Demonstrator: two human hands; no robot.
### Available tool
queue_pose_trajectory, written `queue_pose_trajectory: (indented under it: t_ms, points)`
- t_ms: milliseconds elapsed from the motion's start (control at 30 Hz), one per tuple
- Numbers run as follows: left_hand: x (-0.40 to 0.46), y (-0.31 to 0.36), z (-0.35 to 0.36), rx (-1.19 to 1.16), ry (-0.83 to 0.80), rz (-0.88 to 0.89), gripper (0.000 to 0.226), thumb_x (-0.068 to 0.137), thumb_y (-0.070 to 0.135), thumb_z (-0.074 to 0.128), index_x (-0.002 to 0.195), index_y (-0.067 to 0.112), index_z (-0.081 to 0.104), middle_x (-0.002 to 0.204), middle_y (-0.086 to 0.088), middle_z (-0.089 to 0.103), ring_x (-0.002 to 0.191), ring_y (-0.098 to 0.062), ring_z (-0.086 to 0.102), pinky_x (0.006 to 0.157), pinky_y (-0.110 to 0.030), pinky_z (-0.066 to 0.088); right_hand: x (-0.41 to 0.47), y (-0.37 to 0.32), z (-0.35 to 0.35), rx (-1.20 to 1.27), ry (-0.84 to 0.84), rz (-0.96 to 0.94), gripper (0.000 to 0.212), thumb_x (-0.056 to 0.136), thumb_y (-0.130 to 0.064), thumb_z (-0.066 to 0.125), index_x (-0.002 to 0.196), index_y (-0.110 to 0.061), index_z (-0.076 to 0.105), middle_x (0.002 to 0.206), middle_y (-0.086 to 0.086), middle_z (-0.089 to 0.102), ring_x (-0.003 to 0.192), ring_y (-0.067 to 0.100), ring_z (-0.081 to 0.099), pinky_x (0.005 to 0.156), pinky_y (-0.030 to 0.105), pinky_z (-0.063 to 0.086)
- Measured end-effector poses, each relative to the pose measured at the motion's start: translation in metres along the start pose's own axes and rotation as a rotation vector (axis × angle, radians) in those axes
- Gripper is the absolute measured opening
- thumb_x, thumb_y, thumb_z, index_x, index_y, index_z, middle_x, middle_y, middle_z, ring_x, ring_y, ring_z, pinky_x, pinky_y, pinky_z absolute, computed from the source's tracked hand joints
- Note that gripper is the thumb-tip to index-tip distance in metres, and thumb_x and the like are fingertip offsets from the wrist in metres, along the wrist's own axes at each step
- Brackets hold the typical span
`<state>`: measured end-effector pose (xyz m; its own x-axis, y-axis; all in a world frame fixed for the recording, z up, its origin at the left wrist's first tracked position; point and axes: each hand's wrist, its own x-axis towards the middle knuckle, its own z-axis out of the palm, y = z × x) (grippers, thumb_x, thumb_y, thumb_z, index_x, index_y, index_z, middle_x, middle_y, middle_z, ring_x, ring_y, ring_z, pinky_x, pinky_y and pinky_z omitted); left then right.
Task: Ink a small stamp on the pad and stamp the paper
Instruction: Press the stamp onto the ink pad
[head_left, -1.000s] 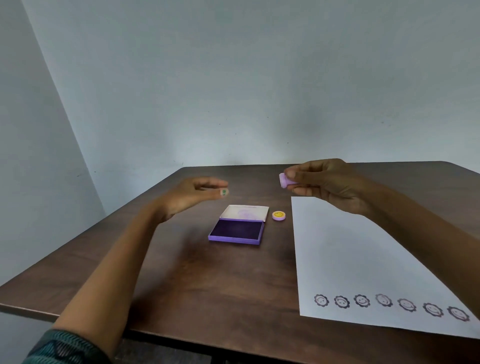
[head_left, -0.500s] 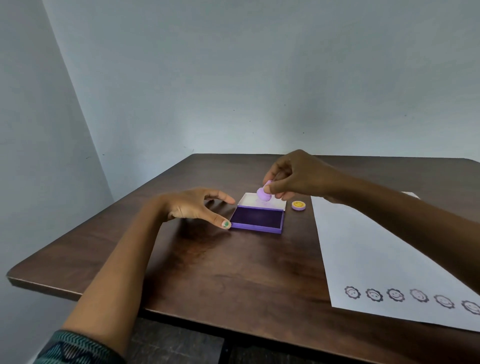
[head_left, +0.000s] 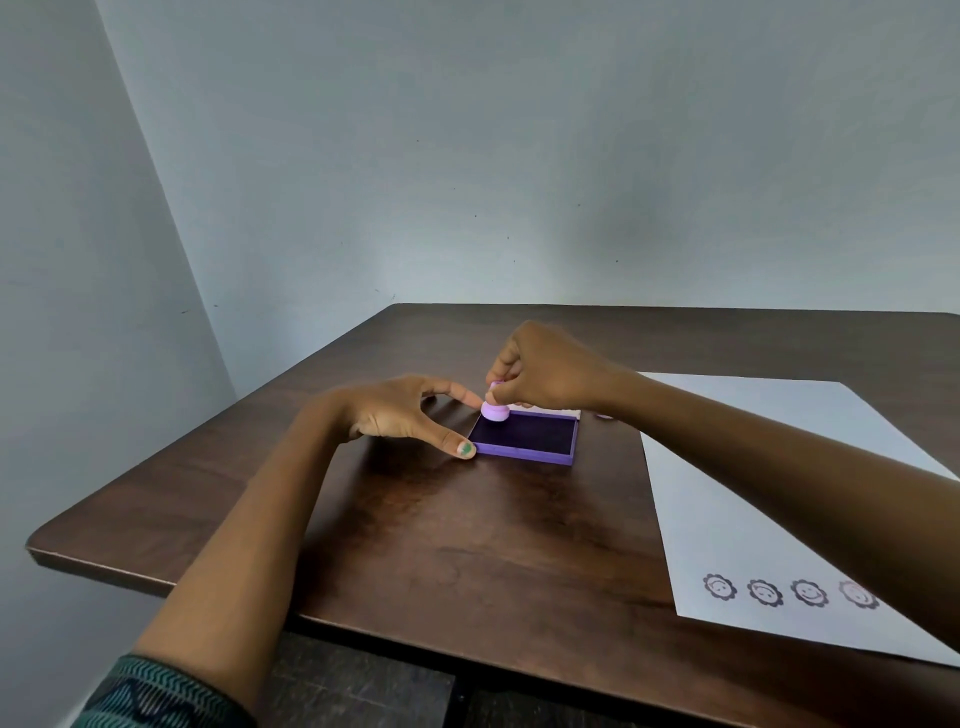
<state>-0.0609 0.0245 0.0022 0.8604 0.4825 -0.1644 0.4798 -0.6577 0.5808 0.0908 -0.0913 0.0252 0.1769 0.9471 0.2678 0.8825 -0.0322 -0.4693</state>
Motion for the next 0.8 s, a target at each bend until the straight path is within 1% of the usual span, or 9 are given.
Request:
queue_pose_trajectory:
  t_ms: [133,267,333,400,600,667,733,767,800]
  points:
    - [0.0,-0.001,0.0,0.002,0.001,0.0,0.049,0.065,0.046,0.079,0.106,0.056,0.055,0.125,0.019,0.039,0.12,-0.005,0.031,0.095,-0.024,0.021,0.0,-0.002,0.003,-0.036,-0.004,-0.02,0.021,0.07,-0.009,0.074,0.091,-0.004,0.076,0.094,0.01,0.076,0.081,0.017,0.065,0.07,0.026,0.048]
    - [-0.001,-0.001,0.0,-0.005,-0.003,0.005,0.046,0.064,0.046,0.079,0.102,0.059,0.055,0.124,0.021,0.039,0.12,-0.003,0.03,0.095,-0.023,0.02,0.0,-0.005,0.004,-0.1,-0.008,-0.065,0.021,0.074,-0.009,0.071,0.094,-0.004,0.075,0.098,0.012,0.075,0.089,0.021,0.067,0.075,0.027,0.05]
    - [-0.001,-0.001,0.001,-0.002,-0.002,0.012,0.046,0.065,0.046,0.079,0.101,0.059,0.055,0.127,0.021,0.04,0.122,-0.004,0.031,0.096,-0.023,0.019,0.0,-0.006,0.007,-0.13,-0.01,-0.096,0.021,0.076,-0.009,0.069,0.095,-0.002,0.074,0.098,0.014,0.075,0.09,0.024,0.067,0.08,0.033,0.052]
    - [-0.001,-0.001,0.001,0.002,0.0,0.012,0.047,0.065,0.046,0.079,0.104,0.057,0.055,0.131,0.019,0.039,0.125,-0.005,0.031,0.097,-0.024,0.019,-0.001,-0.005,0.01,-0.149,-0.002,-0.117,0.02,0.077,-0.008,0.069,0.095,-0.001,0.073,0.098,0.016,0.074,0.09,0.027,0.067,0.082,0.038,0.052]
    - [0.001,-0.001,0.002,0.014,0.012,0.007,0.055,0.064,0.047,0.079,0.114,0.051,0.056,0.141,0.016,0.038,0.13,-0.005,0.028,0.099,-0.025,0.018,0.0,-0.004,0.011,-0.126,0.011,-0.085,0.02,0.076,-0.009,0.07,0.095,-0.002,0.074,0.099,0.014,0.074,0.088,0.025,0.066,0.078,0.033,0.05]
    - [0.0,-0.001,0.002,0.011,0.015,0.008,0.056,0.062,0.048,0.079,0.113,0.051,0.056,0.144,0.014,0.037,0.134,-0.008,0.027,0.1,-0.025,0.018,-0.001,-0.005,0.013,-0.138,0.026,-0.092,0.018,0.076,-0.008,0.07,0.093,-0.001,0.074,0.095,0.016,0.074,0.086,0.028,0.067,0.078,0.036,0.052]
    - [0.0,-0.001,0.002,0.005,0.018,0.008,0.056,0.059,0.051,0.079,0.111,0.052,0.057,0.145,0.013,0.038,0.135,-0.009,0.027,0.101,-0.026,0.019,-0.005,-0.006,0.017,-0.194,0.059,-0.119,0.016,0.078,-0.009,0.066,0.089,0.0,0.073,0.088,0.02,0.073,0.081,0.032,0.065,0.071,0.037,0.051]
    - [0.0,0.0,0.003,0.004,0.018,0.008,0.057,0.058,0.052,0.079,0.11,0.052,0.057,0.144,0.013,0.038,0.135,-0.01,0.027,0.103,-0.027,0.019,-0.008,-0.006,0.019,-0.234,0.074,-0.135,0.016,0.079,-0.01,0.064,0.087,0.001,0.072,0.082,0.02,0.071,0.075,0.033,0.062,0.064,0.035,0.047]
    - [0.0,0.0,0.003,0.003,0.018,0.01,0.056,0.057,0.052,0.079,0.109,0.052,0.057,0.144,0.013,0.039,0.136,-0.01,0.027,0.105,-0.028,0.02,-0.01,-0.005,0.021,-0.275,0.082,-0.15,0.015,0.08,-0.011,0.063,0.085,0.001,0.071,0.074,0.019,0.066,0.069,0.033,0.057,0.058,0.032,0.04]
